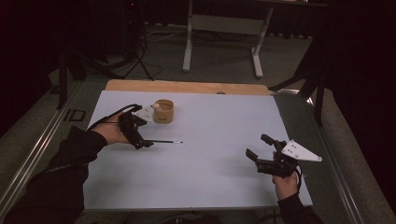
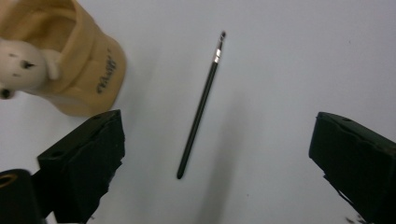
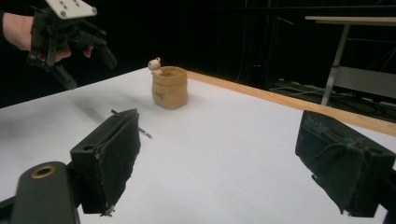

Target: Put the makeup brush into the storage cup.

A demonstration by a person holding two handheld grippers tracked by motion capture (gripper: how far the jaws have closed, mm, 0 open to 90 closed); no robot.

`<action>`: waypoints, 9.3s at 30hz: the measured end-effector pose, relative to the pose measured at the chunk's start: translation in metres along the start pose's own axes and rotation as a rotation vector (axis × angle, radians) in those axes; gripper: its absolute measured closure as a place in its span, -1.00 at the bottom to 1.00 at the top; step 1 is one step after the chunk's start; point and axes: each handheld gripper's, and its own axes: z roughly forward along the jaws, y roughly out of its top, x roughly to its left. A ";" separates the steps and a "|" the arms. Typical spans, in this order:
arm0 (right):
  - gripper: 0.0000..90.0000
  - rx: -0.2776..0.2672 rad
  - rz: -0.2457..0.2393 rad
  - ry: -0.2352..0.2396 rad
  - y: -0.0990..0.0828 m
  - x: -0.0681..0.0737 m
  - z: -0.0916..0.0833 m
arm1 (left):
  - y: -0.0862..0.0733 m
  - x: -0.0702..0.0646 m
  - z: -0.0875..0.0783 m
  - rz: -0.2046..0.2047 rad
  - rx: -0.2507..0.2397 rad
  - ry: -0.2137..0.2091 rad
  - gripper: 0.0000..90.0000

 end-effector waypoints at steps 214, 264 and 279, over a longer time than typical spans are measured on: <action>0.90 0.080 0.092 0.218 0.104 0.054 0.183 | -0.022 -0.112 0.013 -0.478 -0.563 0.172 -0.98; 0.90 0.056 -0.039 0.203 0.127 0.040 0.323 | -0.065 -0.128 0.020 -0.642 -0.622 0.241 -0.98; 0.90 0.162 -0.001 0.194 0.088 0.043 0.346 | -0.062 -0.132 0.023 -0.627 -0.614 0.217 -0.98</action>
